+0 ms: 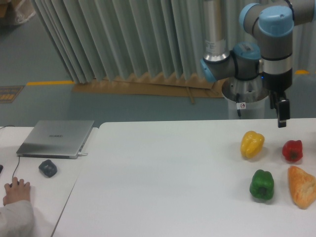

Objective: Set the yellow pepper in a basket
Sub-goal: 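Hover the open gripper above the yellow pepper and adjust position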

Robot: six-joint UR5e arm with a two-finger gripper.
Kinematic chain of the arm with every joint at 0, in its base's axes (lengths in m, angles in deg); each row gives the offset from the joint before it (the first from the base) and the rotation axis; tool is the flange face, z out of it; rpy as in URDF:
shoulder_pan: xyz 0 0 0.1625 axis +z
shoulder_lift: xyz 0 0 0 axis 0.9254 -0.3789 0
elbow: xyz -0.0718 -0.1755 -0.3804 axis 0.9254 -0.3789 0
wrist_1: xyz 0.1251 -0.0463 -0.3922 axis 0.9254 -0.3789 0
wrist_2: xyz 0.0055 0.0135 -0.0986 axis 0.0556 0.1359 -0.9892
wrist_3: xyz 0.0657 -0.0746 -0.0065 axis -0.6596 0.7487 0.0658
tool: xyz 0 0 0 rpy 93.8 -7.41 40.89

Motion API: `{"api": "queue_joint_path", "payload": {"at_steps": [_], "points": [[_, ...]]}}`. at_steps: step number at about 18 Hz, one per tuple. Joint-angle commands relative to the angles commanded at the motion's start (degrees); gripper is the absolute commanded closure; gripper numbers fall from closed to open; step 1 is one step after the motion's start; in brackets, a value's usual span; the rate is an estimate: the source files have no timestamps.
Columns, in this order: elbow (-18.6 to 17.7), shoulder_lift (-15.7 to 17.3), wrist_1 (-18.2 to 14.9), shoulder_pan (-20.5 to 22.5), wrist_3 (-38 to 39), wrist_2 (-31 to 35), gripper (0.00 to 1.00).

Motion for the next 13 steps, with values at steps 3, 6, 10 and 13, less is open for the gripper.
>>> {"api": "queue_joint_path", "payload": {"at_steps": [3,6,10,13], "points": [[0.34,-0.26,-0.09,-0.09,0.53,0.17,0.00],[-0.09,0.00,0.44,-0.35,0.87,-0.17,0.00],[-0.71,1.50,0.79,-0.18,1.06,-1.67,0.00],[-1.67,1.41,0.79,1.05,1.40,-1.49,0.00]]}}
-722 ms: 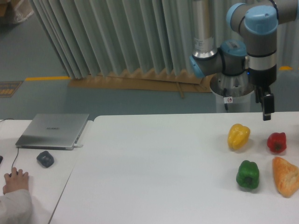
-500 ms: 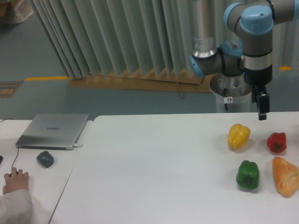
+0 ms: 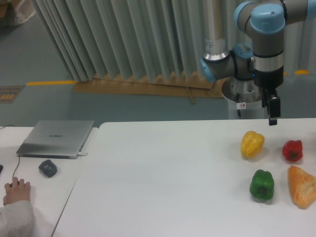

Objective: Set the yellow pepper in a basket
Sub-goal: 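Hover the open gripper above the yellow pepper and adjust position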

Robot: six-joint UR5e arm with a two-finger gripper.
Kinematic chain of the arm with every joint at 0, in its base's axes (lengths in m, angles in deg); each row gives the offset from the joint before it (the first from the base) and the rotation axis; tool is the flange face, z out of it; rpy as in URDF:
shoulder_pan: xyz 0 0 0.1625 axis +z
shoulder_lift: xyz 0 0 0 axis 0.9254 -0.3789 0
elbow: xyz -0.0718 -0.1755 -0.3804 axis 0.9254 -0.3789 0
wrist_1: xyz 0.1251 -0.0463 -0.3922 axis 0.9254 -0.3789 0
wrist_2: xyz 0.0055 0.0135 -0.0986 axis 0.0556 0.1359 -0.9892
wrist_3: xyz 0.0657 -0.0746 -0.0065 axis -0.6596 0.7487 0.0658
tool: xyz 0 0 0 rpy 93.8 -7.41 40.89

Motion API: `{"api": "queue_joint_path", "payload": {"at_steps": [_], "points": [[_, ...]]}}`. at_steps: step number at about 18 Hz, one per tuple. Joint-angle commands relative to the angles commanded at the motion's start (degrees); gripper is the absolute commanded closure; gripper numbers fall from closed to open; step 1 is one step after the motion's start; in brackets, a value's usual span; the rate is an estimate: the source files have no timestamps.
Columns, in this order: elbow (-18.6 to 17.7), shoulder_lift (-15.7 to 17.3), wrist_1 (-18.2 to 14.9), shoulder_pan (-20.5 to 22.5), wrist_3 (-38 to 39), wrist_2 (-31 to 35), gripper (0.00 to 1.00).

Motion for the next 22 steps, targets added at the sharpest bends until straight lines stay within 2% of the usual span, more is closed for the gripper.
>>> {"api": "queue_joint_path", "payload": {"at_steps": [11,22], "points": [[-1.94,-0.09,0.00,2.38,0.62,0.70,0.00],[-1.77,0.00,0.00,2.38,1.32,2.64,0.00]]}}
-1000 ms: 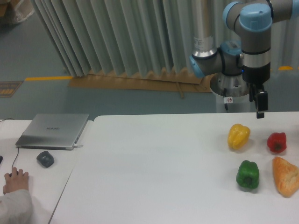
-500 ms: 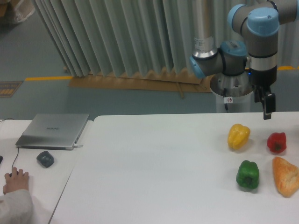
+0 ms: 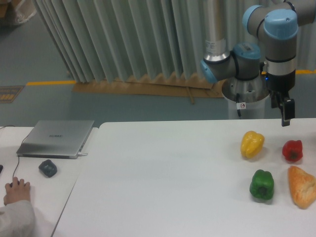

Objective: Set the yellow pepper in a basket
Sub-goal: 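Hover the open gripper above the yellow pepper and adjust position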

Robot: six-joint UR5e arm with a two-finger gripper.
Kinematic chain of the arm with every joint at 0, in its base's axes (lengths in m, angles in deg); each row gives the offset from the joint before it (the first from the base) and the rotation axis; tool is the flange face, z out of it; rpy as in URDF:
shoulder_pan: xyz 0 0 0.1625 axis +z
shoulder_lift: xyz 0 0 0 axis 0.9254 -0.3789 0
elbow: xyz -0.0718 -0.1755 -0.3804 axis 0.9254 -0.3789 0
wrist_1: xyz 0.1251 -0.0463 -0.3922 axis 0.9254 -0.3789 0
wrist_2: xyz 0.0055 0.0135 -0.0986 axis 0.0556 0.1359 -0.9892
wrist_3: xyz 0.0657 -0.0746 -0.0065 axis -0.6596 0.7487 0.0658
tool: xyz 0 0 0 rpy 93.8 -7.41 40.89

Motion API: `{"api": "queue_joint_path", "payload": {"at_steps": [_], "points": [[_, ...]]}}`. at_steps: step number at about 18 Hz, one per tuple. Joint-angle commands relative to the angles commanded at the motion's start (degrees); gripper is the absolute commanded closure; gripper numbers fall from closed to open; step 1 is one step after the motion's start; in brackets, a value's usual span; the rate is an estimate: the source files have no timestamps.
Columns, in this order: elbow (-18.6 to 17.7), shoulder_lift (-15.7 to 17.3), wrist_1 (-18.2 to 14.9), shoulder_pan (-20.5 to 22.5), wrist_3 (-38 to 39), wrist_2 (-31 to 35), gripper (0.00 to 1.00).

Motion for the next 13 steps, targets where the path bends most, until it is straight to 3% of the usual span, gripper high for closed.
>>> {"api": "queue_joint_path", "payload": {"at_steps": [13], "points": [[0.35,-1.14,0.18,2.46,-0.35,-0.09,0.00]]}}
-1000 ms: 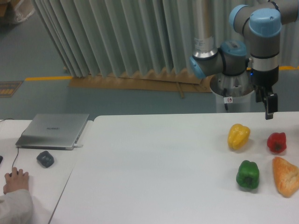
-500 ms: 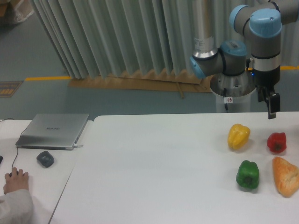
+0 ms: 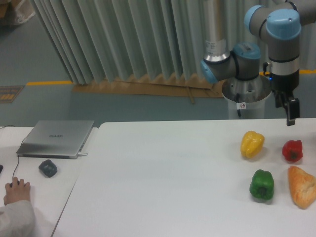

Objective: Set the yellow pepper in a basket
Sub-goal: 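Hover the open gripper above the yellow pepper and adjust position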

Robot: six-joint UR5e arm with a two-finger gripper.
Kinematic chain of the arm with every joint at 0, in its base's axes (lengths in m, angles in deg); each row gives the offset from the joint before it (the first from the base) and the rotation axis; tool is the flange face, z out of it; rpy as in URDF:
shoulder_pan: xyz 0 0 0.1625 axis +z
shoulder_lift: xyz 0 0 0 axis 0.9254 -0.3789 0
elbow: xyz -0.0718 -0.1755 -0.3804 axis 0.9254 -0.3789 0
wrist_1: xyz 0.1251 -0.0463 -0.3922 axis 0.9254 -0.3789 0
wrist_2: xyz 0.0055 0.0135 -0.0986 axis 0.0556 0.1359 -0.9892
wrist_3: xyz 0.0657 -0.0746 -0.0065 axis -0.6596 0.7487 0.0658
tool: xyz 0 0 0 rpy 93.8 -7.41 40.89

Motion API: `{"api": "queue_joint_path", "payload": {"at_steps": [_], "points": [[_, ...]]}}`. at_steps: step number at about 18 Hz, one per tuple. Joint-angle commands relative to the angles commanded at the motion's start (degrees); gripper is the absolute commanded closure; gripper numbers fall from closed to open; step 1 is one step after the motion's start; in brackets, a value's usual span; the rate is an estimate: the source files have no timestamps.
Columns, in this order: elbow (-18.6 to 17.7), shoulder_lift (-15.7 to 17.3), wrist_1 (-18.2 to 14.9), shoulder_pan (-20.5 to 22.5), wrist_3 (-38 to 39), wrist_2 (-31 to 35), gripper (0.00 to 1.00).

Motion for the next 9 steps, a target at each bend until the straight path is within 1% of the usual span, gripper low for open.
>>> {"api": "queue_joint_path", "payload": {"at_steps": [3,4,7,8,9], "points": [[0.44,-0.09,-0.26,-0.17,1.83,0.26,0.00],[-0.34,0.17,-0.35,-0.26,8.89,-0.26,0.00],[-0.09,0.44,-0.18,-1.14,27.97,-0.70,0.00],[0.61,0.18,0.52,-1.75,38.74,-1.49,0.00],[1.14,0.00,2.18,-2.71,44.59,-1.49,0.00]]}}
